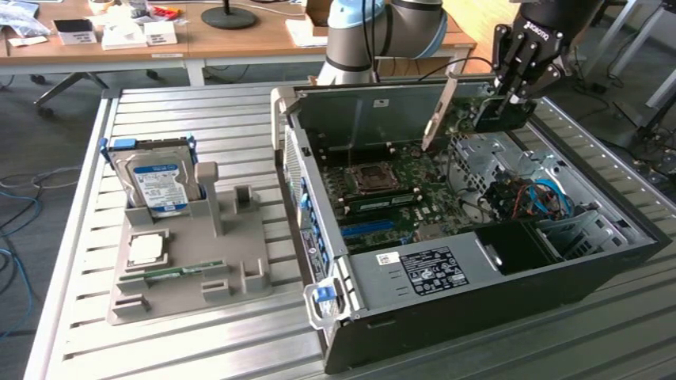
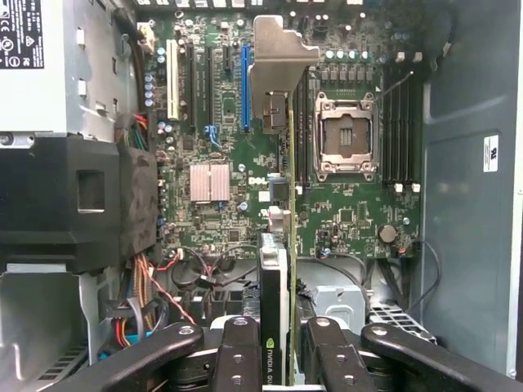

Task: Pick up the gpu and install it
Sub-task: 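Insert the gpu into the slot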

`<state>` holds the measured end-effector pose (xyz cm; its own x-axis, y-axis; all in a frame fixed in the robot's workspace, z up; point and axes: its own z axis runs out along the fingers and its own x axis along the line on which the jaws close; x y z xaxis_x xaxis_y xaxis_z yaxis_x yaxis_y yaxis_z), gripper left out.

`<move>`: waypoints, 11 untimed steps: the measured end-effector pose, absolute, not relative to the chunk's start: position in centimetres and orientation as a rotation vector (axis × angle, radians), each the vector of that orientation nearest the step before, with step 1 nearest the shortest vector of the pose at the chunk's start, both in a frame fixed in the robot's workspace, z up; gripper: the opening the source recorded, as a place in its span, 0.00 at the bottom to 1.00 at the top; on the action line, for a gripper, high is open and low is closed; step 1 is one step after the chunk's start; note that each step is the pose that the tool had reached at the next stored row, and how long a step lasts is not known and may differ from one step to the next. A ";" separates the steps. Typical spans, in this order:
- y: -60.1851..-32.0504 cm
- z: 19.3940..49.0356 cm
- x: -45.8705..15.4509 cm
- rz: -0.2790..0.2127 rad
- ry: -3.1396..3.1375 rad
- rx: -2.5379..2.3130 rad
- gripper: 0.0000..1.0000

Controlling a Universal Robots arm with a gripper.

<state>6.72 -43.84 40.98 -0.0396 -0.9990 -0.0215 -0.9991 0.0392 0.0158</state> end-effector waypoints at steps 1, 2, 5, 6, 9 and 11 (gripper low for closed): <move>-43.8 40.9 6.7 0.038 2.260 -2.173 0.27; -43.8 40.8 6.6 0.033 2.258 -2.171 0.27; -43.8 40.6 6.4 0.023 2.253 -2.166 0.27; -43.8 40.6 6.4 0.022 2.252 -2.166 0.27; -43.8 40.6 6.4 0.022 2.252 -2.166 0.27; -43.8 40.6 6.4 0.022 2.252 -2.166 0.27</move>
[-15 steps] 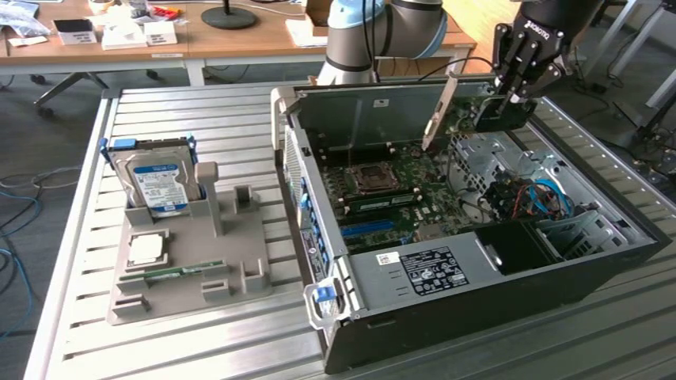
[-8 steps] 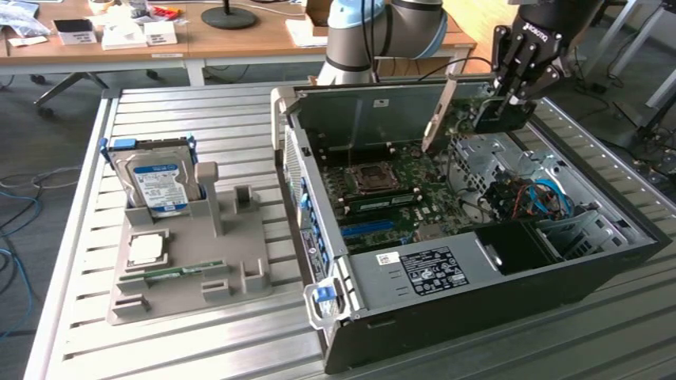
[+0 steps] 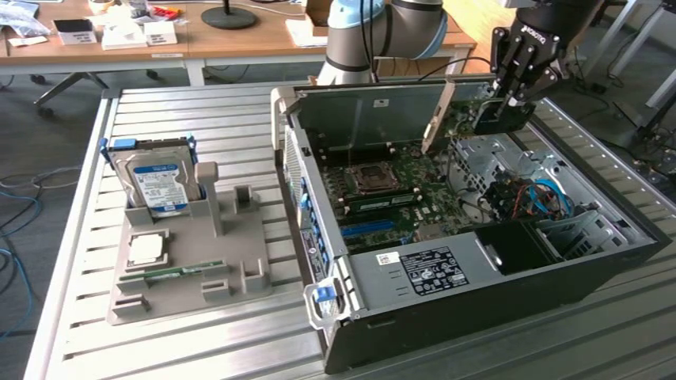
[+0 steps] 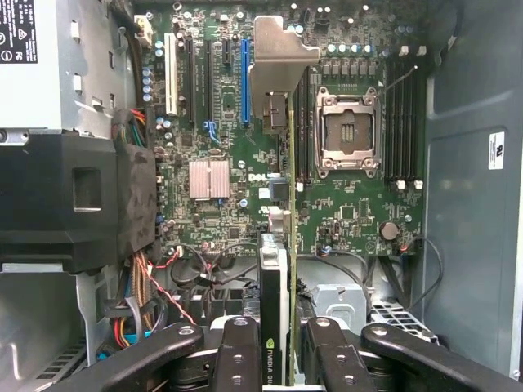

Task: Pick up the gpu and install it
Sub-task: 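Insert the gpu into the slot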

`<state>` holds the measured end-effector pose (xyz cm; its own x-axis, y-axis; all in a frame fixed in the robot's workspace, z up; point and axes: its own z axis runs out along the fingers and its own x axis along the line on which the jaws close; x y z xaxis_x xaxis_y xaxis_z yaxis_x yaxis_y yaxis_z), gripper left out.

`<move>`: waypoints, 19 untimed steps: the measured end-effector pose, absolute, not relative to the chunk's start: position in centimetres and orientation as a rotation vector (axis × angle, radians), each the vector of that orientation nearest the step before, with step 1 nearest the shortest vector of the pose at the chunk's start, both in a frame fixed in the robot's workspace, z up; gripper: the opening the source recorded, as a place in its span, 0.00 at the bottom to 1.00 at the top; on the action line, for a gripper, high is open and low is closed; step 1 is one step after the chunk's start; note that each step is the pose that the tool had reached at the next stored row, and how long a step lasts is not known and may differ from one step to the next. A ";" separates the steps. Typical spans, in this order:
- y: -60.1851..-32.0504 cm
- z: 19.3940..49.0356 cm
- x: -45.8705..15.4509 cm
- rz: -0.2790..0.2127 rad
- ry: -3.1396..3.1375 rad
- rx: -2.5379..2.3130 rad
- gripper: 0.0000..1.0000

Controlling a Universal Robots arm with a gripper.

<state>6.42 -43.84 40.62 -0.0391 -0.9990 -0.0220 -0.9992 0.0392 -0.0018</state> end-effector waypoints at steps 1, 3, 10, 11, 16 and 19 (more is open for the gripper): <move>-43.8 40.6 6.4 0.022 2.252 -2.166 0.27; -43.8 40.6 6.4 0.022 2.252 -2.166 0.27; -43.8 40.4 6.4 0.022 2.252 -2.166 0.27; -43.8 40.3 6.4 0.022 2.252 -2.166 0.27; -43.8 40.1 6.4 0.022 2.252 -2.166 0.27; -43.8 40.1 6.4 0.022 2.252 -2.166 0.27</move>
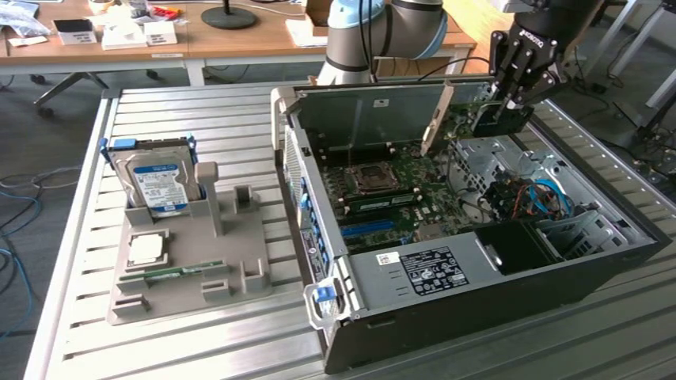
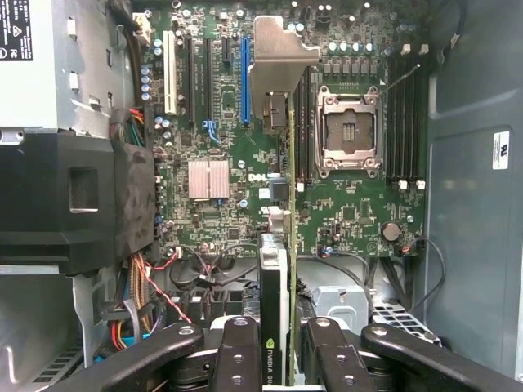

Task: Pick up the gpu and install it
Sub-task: 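Insert the gpu into the slot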

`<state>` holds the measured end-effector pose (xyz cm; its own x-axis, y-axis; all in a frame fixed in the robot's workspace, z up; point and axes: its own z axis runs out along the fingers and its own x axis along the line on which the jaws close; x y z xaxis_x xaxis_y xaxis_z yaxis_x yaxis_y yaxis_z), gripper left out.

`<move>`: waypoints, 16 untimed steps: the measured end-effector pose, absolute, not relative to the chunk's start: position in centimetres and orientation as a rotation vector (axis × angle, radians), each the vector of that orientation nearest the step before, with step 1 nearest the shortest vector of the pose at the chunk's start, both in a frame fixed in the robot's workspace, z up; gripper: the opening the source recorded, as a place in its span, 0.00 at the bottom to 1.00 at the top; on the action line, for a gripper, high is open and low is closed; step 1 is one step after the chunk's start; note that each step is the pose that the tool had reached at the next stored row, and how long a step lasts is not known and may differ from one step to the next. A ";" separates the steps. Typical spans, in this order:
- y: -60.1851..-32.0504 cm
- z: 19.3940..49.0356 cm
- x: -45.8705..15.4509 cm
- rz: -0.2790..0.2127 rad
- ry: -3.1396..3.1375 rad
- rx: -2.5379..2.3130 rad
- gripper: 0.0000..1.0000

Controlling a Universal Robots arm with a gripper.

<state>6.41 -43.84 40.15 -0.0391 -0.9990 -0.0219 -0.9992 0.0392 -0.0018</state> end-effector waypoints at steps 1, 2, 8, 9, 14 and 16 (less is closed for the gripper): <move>-43.8 40.1 6.4 0.022 2.252 -2.166 0.27; -43.8 40.1 6.4 0.022 2.252 -2.166 0.27; -43.8 40.1 6.2 0.022 2.252 -2.166 0.27; -43.8 40.1 6.1 0.022 2.252 -2.166 0.27; -43.8 40.1 4.9 0.020 2.251 -2.165 0.27; -43.8 40.1 4.4 0.020 2.251 -2.165 0.27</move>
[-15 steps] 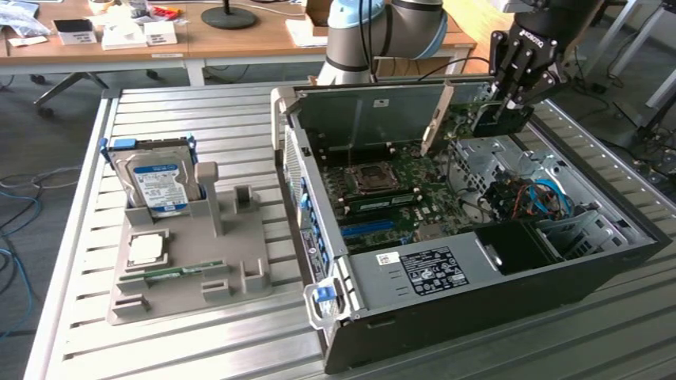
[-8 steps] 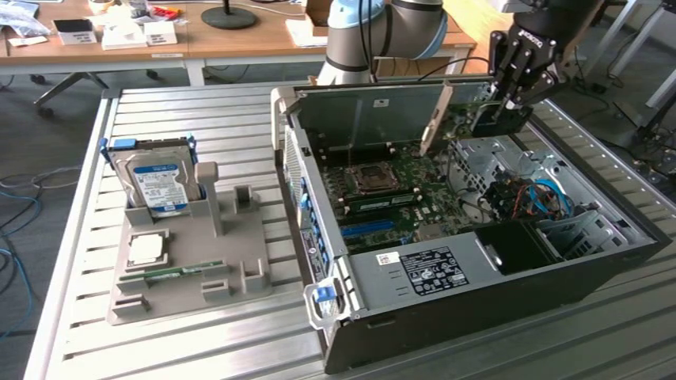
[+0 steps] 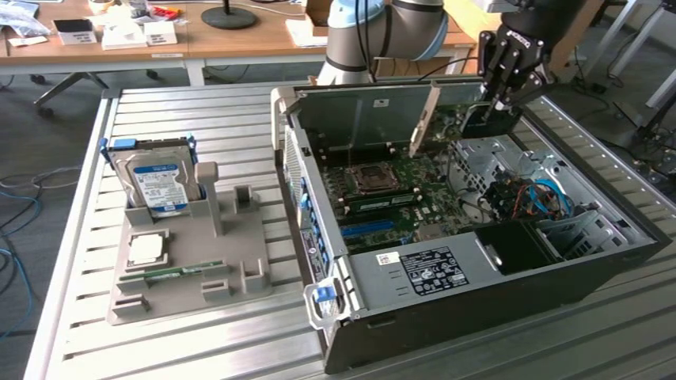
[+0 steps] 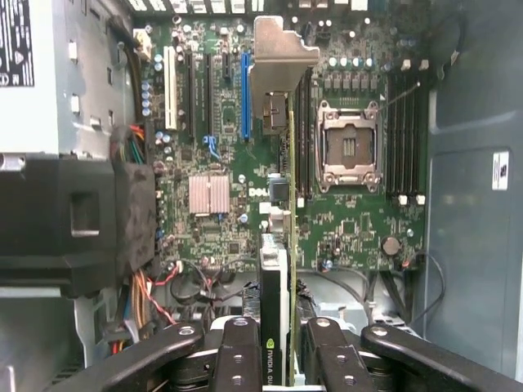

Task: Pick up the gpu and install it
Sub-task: 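Insert the gpu into the slot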

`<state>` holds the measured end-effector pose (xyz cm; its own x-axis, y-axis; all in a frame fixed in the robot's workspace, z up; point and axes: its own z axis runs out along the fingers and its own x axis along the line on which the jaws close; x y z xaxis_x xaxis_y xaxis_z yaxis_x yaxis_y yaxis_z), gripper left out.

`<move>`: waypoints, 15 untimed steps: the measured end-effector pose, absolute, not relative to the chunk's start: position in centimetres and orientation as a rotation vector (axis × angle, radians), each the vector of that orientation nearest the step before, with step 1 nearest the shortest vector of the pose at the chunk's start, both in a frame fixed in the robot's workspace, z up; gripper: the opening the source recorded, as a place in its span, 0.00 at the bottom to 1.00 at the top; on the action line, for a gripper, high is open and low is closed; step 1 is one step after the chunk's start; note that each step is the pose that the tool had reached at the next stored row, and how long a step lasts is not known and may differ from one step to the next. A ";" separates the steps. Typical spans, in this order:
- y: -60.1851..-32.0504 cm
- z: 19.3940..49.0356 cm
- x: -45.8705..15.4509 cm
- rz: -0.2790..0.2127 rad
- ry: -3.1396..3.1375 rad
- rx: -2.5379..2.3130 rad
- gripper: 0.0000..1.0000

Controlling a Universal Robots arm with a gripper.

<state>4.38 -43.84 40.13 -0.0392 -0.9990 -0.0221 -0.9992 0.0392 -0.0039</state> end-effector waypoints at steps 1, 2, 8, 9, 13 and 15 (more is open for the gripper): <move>-43.8 40.1 4.1 0.019 2.251 -2.164 0.27; -43.8 40.1 3.9 0.019 2.251 -2.164 0.27; -43.8 40.1 2.4 0.019 2.252 -2.163 0.27; -43.8 40.1 2.2 0.019 2.253 -2.162 0.27; -43.9 40.0 2.0 0.019 2.266 -2.149 0.27; -43.8 40.0 2.0 0.018 2.283 -2.131 0.27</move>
<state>1.96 -43.85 40.02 -0.0686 -0.9974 -0.0219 -0.9976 0.0687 -0.0043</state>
